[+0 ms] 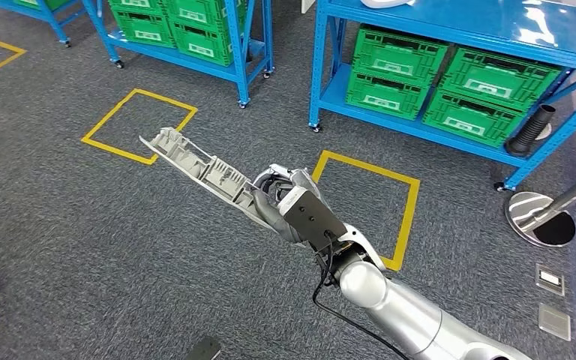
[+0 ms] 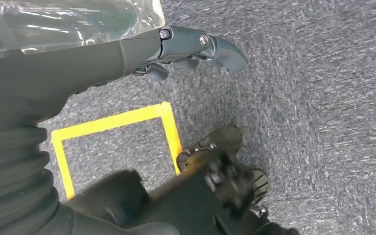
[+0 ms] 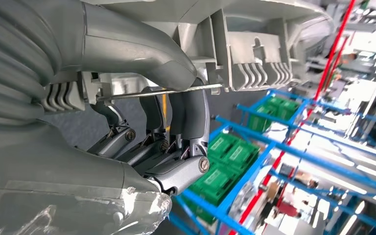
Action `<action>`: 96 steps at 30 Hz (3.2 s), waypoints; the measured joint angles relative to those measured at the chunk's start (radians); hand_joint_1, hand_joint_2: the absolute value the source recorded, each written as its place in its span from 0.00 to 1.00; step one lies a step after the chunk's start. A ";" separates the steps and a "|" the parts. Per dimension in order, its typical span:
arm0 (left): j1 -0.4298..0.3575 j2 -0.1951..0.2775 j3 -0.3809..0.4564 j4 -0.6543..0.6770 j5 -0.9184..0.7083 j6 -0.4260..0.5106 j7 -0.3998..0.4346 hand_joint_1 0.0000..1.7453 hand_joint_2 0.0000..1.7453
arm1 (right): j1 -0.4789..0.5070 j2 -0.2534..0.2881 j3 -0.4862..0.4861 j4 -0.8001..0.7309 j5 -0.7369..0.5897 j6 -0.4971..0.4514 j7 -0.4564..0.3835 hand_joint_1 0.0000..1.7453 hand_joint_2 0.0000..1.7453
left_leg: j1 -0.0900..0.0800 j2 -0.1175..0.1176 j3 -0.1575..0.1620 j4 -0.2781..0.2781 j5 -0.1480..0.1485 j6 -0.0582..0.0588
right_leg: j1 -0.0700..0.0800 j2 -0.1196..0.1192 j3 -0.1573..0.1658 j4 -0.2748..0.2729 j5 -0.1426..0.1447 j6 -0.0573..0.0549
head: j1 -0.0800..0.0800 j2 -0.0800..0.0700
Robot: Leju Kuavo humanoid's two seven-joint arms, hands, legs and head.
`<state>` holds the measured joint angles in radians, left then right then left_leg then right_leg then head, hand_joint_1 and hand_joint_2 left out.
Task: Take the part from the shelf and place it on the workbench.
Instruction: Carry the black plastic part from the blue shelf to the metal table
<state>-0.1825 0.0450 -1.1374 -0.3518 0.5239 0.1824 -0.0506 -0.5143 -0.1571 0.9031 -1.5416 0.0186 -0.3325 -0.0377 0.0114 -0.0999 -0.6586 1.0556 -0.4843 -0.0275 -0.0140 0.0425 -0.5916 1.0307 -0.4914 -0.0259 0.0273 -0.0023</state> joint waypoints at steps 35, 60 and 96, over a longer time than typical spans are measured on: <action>0.009 0.001 -0.002 -0.003 -0.009 0.006 0.002 0.00 1.00 | 0.023 -0.018 -0.002 -0.046 0.033 0.001 0.046 1.00 1.00 | 0.008 0.083 -0.105 0.222 -0.093 -0.027 | -0.007 -0.070 0.004 0.001 -0.004 -0.007 | -0.018 0.000; 0.009 0.009 -0.002 -0.015 -0.014 0.007 0.017 0.00 1.00 | 0.041 -0.027 -0.010 -0.068 0.048 0.001 0.058 1.00 1.00 | 0.005 -0.052 -0.006 -0.015 0.021 0.002 | 0.002 0.033 -0.026 0.018 0.002 0.006 | 0.004 0.000; 0.007 0.017 -0.003 -0.027 -0.011 0.017 0.014 0.00 1.00 | 0.052 -0.026 -0.018 -0.067 0.049 0.002 0.050 1.00 1.00 | 0.009 0.085 -0.107 0.215 -0.086 -0.036 | -0.002 -0.065 0.005 -0.002 0.003 -0.005 | -0.011 0.000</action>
<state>-0.1755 0.0618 -1.1402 -0.3788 0.5129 0.1992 -0.0366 -0.4626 -0.1827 0.8853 -1.6083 0.0671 -0.3303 0.0122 0.0202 -0.0152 -0.7652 1.2710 -0.5706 -0.0637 -0.0165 -0.0228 -0.5870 1.0285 -0.4887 -0.0307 0.0163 -0.0023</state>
